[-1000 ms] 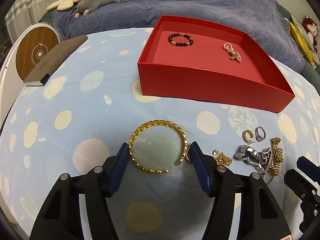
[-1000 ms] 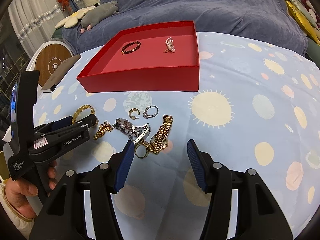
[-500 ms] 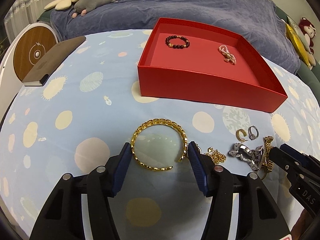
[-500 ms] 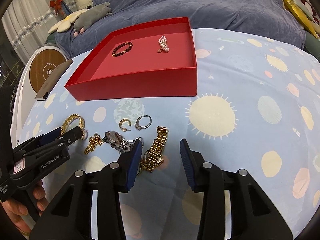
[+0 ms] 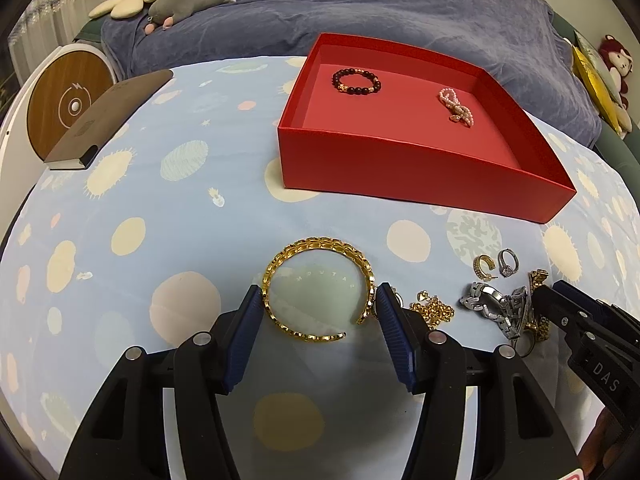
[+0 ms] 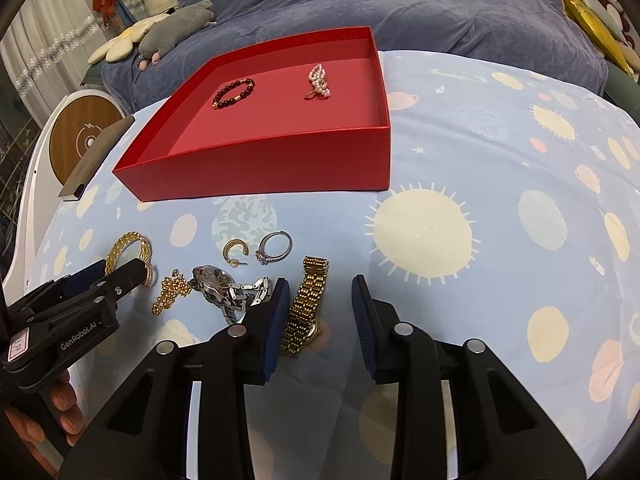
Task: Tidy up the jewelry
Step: 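Close the right tool on the gold watch while the left tool holds the bangle, then carry bangle and watch into the red box and open both tools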
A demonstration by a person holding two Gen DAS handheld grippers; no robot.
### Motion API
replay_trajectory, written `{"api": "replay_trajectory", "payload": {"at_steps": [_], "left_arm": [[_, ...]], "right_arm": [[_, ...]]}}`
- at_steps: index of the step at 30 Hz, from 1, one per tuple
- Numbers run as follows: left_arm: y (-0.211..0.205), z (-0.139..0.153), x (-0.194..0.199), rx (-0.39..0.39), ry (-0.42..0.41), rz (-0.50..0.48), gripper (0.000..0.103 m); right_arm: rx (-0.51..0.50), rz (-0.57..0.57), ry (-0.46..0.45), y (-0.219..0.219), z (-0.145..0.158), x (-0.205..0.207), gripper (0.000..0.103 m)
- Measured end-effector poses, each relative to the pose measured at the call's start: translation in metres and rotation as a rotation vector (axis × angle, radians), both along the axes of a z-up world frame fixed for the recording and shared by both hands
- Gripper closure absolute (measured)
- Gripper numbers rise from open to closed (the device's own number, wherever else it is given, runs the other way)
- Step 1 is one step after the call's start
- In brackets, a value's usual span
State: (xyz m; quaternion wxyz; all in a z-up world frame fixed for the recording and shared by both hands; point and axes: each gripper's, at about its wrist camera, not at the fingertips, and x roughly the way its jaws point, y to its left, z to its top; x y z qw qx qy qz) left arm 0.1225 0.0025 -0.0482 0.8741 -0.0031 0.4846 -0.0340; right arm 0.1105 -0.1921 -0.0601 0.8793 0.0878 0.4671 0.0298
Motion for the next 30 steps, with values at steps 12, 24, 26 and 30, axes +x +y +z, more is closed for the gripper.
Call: {"api": "replay_trajectory", "payload": {"at_steps": [12,24,26,30], "left_arm": [[0.001,0.000,-0.002,0.003,-0.003,-0.002,0.047],[-0.001,0.006,-0.002,0.008,-0.017,0.000,0.047],[0.000,0.009,-0.002,0.005,-0.024,0.001,0.047],[0.001,0.016,-0.004,0.005,-0.043,0.000,0.048]], "right_arm": [[0.009,0.026,-0.018,0.003,0.009,-0.005,0.092],[0.047,0.033,-0.112,-0.006,0.045,-0.016,0.092],[0.049,0.027,-0.131,-0.011,0.053,-0.019,0.092],[0.060,0.012,-0.154,-0.020,0.063,-0.023,0.092]]}}
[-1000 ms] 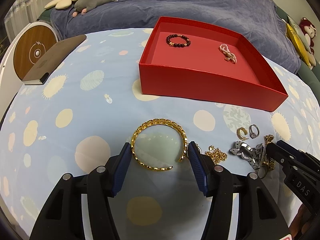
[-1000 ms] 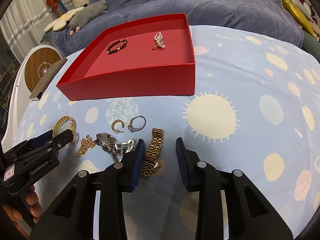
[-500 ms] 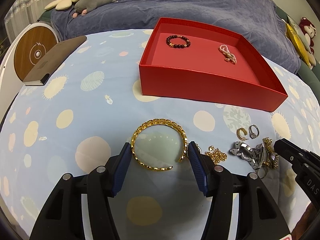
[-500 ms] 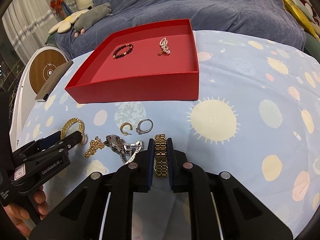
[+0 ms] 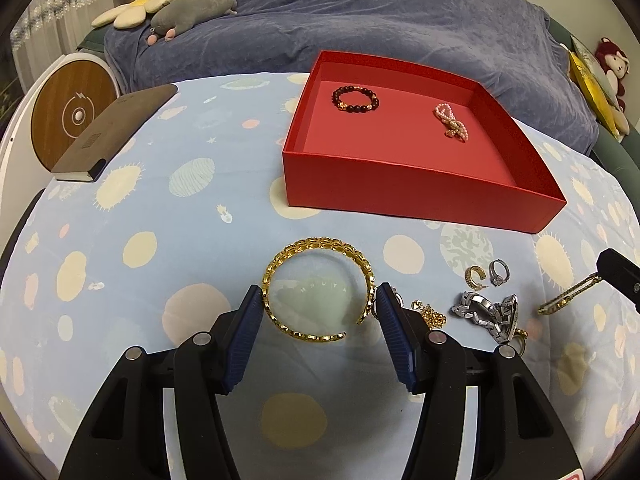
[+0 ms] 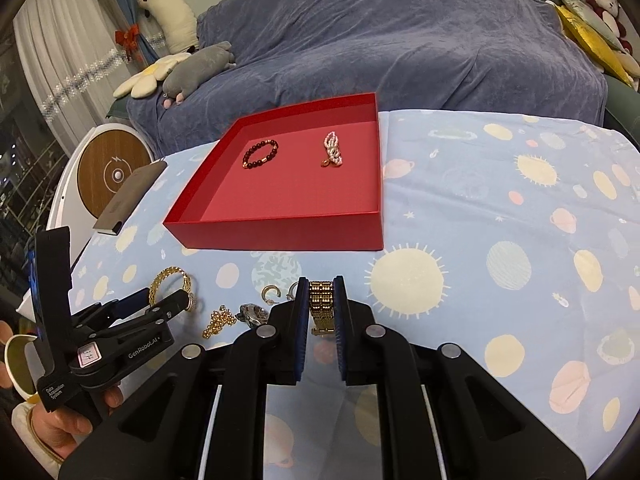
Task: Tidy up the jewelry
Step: 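Carry bangle and watch into the red box and open both tools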
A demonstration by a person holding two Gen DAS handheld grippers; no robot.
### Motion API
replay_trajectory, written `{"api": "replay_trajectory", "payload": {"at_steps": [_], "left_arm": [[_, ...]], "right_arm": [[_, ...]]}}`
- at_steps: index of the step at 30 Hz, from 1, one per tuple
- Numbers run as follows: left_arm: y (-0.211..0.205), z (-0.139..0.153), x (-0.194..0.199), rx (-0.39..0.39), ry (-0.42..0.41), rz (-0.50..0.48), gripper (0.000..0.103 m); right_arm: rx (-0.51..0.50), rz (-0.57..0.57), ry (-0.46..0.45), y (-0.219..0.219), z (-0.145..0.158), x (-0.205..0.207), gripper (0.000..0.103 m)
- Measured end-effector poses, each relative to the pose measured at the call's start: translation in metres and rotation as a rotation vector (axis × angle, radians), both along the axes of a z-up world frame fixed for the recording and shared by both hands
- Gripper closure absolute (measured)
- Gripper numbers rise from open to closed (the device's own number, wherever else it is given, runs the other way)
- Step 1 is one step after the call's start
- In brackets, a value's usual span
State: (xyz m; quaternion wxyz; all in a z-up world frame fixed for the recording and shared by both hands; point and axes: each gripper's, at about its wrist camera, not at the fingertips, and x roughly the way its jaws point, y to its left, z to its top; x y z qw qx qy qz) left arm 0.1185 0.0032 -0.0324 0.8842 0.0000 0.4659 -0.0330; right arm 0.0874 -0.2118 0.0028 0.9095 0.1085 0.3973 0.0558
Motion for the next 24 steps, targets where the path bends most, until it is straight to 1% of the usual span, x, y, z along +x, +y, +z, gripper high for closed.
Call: {"api": "replay_trajectory", "payload": {"at_steps": [6,13,15,18,24], "left_arm": [[-0.001,0.006,-0.004,0.021,-0.031,-0.002,0.048],[-0.004,0.015,-0.008,0.016,-0.047,-0.015,0.048],[-0.004,0.023,-0.008,0.014,-0.061,-0.024,0.048],[-0.008,0.037,-0.007,0.030,-0.097,-0.040,0.048],[-0.009,0.073,0.020,0.026,-0.150,-0.070,0.048]], "right_arm": [[0.008,-0.013,-0.033,-0.008,0.012,-0.006,0.092],[0.009,-0.011,-0.065,-0.008,0.026,-0.009,0.092],[0.000,-0.002,-0.085,-0.006,0.037,-0.008,0.092],[-0.014,0.016,-0.118,-0.003,0.055,-0.001,0.092],[0.006,0.035,-0.149,-0.002,0.084,0.030,0.092]]}}
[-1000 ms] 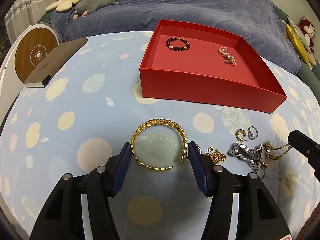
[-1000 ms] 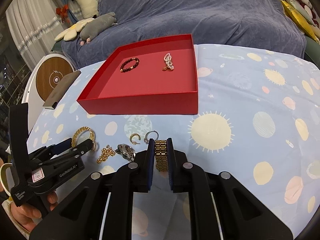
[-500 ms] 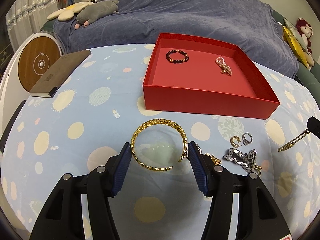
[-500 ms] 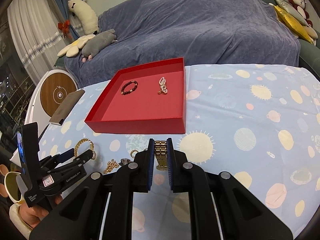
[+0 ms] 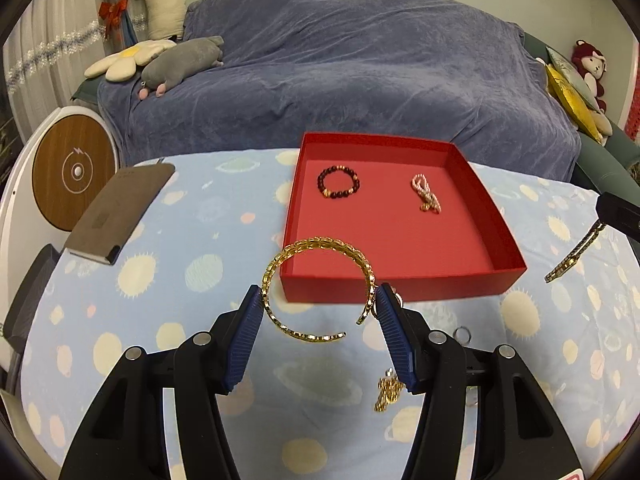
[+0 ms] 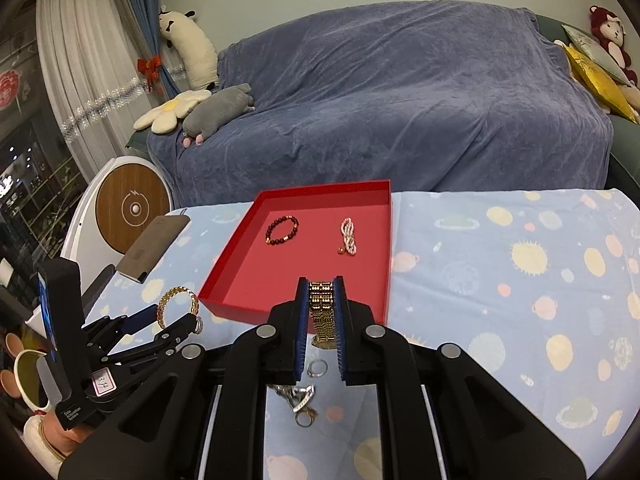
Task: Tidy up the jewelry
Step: 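Carry bangle and watch into the red box and open both tools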
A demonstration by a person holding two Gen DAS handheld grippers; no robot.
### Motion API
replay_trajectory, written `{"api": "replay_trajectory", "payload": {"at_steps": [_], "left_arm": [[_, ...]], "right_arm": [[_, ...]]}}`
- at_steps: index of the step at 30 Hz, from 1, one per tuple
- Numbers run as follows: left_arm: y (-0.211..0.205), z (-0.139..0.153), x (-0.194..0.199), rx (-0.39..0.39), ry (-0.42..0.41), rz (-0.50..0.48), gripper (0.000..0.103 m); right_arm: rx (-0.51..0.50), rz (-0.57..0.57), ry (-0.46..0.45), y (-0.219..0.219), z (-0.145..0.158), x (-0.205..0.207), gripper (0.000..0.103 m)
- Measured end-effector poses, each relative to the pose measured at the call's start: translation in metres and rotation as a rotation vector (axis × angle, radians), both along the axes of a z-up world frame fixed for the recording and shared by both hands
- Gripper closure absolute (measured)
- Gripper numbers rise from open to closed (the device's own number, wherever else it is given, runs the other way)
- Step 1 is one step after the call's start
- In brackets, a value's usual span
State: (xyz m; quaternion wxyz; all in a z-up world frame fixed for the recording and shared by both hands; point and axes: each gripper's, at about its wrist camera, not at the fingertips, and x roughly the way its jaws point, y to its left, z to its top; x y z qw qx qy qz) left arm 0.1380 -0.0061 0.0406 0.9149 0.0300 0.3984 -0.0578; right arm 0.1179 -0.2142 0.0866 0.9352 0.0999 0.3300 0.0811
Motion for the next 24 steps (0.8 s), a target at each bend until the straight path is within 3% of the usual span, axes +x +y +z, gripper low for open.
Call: {"api": "replay_trajectory", "payload": {"at_steps": [5,8,12,17,24], "left_arm": [[-0.003,0.028,0.035,-0.001,-0.054,-0.010,0.048],[-0.008,0.026,0.060,-0.013,-0.048,-0.017,0.048],[-0.020,0.004,0.088,-0.024,0.009,-0.036,0.047],[-0.032,-0.031,0.115,0.006,0.065,-0.038,0.047],[-0.039,-0.056,0.137,0.064,0.097,-0.028,0.046]], "right_arm": [[0.033,0.010,0.011,0.002,0.005,0.039,0.092],[0.058,0.018,0.041,0.005,-0.004,0.062,0.092],[0.063,0.034,0.093,0.014,-0.024,0.091,0.092],[0.042,0.048,0.168,0.026,-0.055,0.124,0.092],[-0.018,0.073,0.213,0.047,-0.087,0.167,0.091]]}}
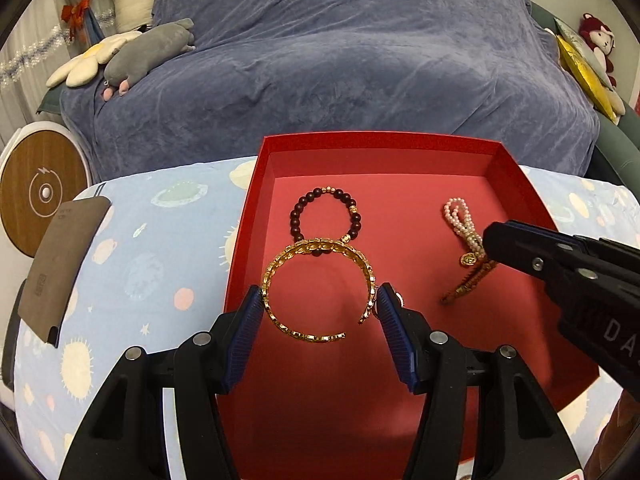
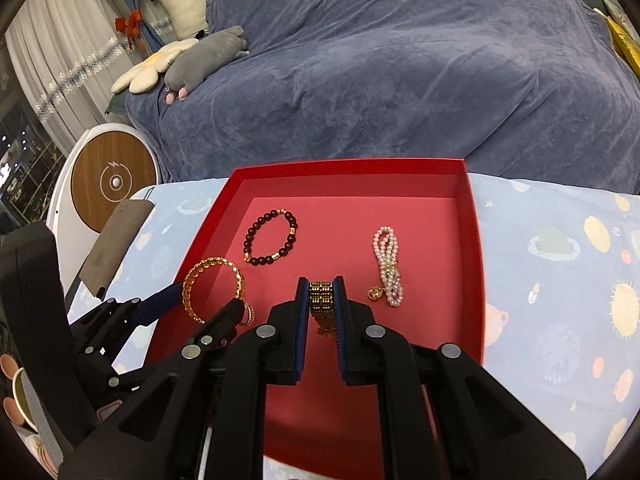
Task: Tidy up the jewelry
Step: 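Carry bangle and watch into the red box and open both tools, then move both open tools back over the remaining jewelry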
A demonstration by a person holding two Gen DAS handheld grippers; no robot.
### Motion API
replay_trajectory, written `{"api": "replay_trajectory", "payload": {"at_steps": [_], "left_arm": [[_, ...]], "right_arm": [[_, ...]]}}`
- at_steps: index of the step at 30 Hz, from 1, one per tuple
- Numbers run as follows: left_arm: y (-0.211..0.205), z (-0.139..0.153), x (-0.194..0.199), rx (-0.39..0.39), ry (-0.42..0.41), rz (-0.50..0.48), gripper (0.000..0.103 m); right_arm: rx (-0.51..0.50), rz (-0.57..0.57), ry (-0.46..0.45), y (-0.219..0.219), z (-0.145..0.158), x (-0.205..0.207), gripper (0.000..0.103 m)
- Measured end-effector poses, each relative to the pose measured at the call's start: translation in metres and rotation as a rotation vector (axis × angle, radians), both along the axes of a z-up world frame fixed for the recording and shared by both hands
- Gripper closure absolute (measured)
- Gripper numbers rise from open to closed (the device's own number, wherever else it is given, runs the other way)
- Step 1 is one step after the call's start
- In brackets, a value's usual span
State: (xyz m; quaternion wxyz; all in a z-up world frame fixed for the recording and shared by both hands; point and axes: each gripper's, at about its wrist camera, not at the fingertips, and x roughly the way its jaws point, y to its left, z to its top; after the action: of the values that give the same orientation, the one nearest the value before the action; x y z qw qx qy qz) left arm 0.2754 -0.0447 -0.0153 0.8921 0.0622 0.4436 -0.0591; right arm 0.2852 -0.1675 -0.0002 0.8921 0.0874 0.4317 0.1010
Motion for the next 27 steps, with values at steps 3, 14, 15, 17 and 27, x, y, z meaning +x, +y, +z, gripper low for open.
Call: {"api": "replay_trajectory", "payload": {"at_steps": [3,14,15,17,27], "left_arm": [[0.002,-0.003,0.003,0.014,-0.025,0.011,0.046],[0.012,0.023,-0.019,0.010,-0.089,0.054,0.035],[0.013,0.028,-0.024,0.007,-0.097,0.056,0.035],[0.018,0.040,-0.037,-0.006,-0.110,0.065,0.034],[0.040,0.056,-0.106,-0.042,-0.104,0.105,0.030]], "right_arm": [[-0.027,0.000,-0.032,0.006,-0.001,0.008,0.089],[0.019,-0.021,-0.112,-0.013,0.033,-0.043,0.077],[0.023,-0.020,-0.117,-0.016,0.037,-0.052,0.073],[0.023,-0.019,-0.127,-0.021,0.044,-0.076,0.067],[0.017,0.018,-0.087,-0.026,0.038,-0.173,0.059]]}}
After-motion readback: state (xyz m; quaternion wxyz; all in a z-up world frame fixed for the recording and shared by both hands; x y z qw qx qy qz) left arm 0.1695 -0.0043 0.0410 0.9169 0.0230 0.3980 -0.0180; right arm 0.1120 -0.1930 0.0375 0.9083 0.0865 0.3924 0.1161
